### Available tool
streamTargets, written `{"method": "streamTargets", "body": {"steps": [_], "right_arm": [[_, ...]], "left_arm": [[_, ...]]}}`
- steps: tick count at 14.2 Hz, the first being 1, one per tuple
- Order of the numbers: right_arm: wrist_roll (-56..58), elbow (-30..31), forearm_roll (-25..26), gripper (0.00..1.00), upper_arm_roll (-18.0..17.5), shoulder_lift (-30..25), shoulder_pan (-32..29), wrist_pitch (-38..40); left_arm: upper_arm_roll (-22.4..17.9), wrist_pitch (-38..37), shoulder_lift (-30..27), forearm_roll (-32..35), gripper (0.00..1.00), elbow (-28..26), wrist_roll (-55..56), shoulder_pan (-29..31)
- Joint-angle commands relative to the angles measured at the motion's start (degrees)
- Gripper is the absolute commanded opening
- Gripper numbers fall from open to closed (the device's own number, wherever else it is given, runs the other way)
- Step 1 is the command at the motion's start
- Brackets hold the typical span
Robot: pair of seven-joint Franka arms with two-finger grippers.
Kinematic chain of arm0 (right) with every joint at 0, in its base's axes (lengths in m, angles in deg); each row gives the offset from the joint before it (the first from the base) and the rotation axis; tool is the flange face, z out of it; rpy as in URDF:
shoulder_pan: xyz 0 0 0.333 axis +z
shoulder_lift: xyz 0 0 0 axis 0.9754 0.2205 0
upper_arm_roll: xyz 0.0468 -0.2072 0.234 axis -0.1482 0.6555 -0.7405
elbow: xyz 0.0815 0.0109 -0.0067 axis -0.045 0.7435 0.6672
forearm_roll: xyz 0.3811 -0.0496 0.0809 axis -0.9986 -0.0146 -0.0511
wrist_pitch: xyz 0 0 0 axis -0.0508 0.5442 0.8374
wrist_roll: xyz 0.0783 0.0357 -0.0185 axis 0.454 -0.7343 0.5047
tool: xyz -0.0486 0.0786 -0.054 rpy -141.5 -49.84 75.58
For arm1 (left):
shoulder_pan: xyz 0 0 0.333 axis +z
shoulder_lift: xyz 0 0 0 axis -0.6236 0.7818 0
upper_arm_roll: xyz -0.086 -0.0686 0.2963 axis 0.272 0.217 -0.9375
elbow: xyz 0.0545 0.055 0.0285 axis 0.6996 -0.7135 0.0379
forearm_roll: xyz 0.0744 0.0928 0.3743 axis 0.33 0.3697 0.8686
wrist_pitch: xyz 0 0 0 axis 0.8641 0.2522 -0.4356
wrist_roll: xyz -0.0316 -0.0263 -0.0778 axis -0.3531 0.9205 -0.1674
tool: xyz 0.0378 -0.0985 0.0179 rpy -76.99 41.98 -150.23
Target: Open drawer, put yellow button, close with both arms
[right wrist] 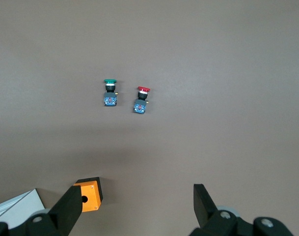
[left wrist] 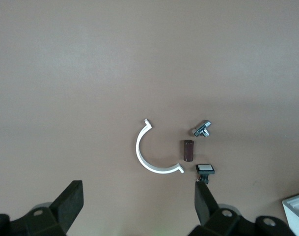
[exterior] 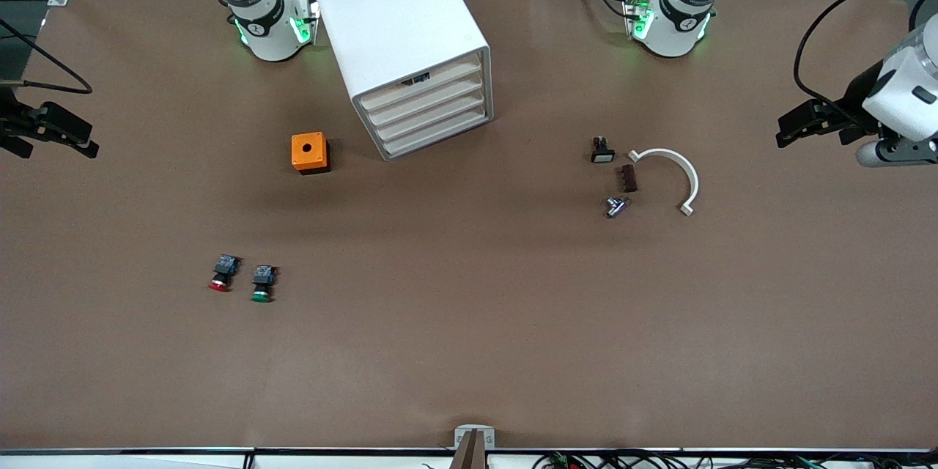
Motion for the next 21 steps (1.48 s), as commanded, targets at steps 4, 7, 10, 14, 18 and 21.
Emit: {"method": "streamTargets", "body": {"steps": [4,7,10,14,18,21], "right_arm": [[-1.02,0.22,0.31,1.0,0.1,-0.07,0.4,0.11],[-1.02,0.22,0.31,1.0,0.1,-0.07,0.4,0.11],[-1.02,0.22,0.31,1.0,0.1,-0.07,0.4,0.11],[-1.02,0.22,0.31,1.0,0.1,-0.07,0.4,0.11],[-1.02,0.31,0.31,1.0,0.1,-0.07,0.31,0.11],[-1.02,0.31,0.31,1.0,0.1,-0.07,0.31,0.11]], "left_arm": [[0.14,0.54,-3.72,0.3,1.0,-0.96,-2.77,1.21],[0.14,-4.12,-3.46,0.3,1.0,1.25,-2.68,1.21],[0.58,-4.22,-3.46,0.12,1.0,2.13,-2.07,1.03],[0.76,-4.22,-3.46,0.04,1.0,2.66,-1.8,0.94],[0.67,-4.57,-3.55,0.04,1.0,3.53,-1.71,1.03],[0.5,-5.8,-3.37,0.12,1.0,3.89,-2.33,1.21]]}}
